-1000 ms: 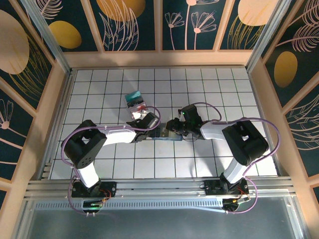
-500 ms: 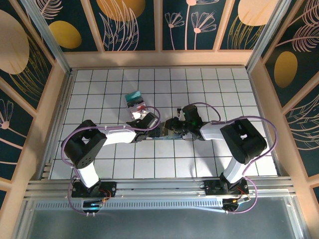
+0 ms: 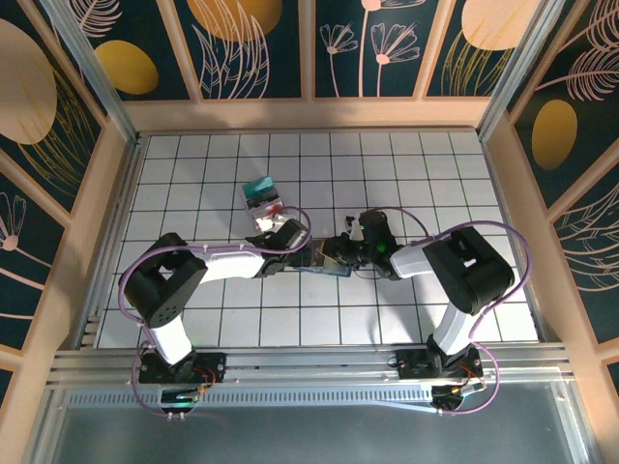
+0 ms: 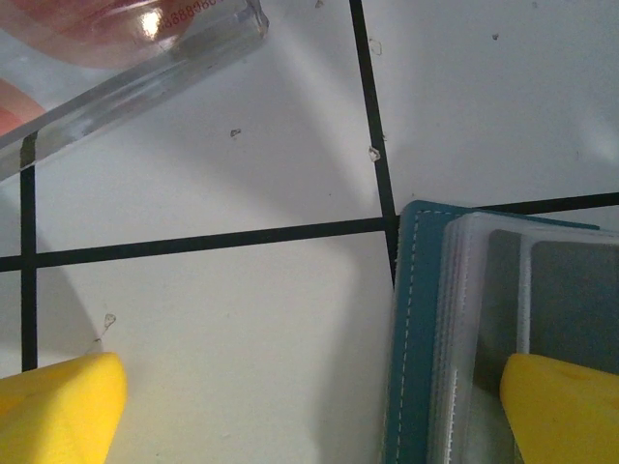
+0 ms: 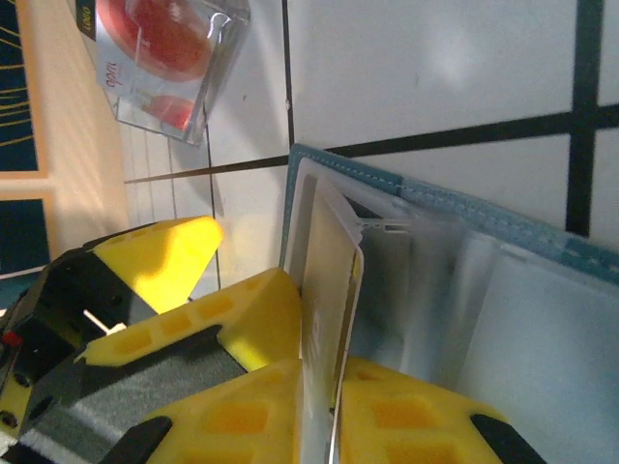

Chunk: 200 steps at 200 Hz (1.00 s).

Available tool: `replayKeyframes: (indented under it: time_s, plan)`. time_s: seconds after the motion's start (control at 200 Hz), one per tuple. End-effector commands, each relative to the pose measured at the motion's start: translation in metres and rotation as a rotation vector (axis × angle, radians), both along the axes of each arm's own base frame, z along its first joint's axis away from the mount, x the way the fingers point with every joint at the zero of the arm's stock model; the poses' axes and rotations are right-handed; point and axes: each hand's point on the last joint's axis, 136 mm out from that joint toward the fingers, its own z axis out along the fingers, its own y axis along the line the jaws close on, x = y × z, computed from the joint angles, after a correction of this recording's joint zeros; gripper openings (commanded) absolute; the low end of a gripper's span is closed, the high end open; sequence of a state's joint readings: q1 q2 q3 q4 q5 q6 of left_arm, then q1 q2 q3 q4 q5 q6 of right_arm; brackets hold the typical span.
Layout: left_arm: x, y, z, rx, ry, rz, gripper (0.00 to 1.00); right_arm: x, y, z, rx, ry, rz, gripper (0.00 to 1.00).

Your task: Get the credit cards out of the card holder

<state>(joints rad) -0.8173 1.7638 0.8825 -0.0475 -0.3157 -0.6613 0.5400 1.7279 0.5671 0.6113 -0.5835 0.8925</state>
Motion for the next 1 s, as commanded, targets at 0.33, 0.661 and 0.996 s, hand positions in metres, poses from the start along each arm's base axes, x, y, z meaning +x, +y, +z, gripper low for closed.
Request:
replayKeyframes:
  time_s: [0.33,0.661,0.996]
  plan:
    - [-0.021,0.021,-0.018,0.099,0.085,0.022,0.99,0.004,-0.008,0.035,0.173,-0.060,-0.010,0.16]
    - [-0.021,0.024,-0.017,0.111,0.086,0.038,0.99,0.005,-0.024,0.021,0.118,-0.029,-0.056,0.06]
    - [-0.018,0.030,-0.010,0.133,0.064,0.056,0.99,0.010,-0.049,0.008,-0.091,-0.032,-0.102,0.00]
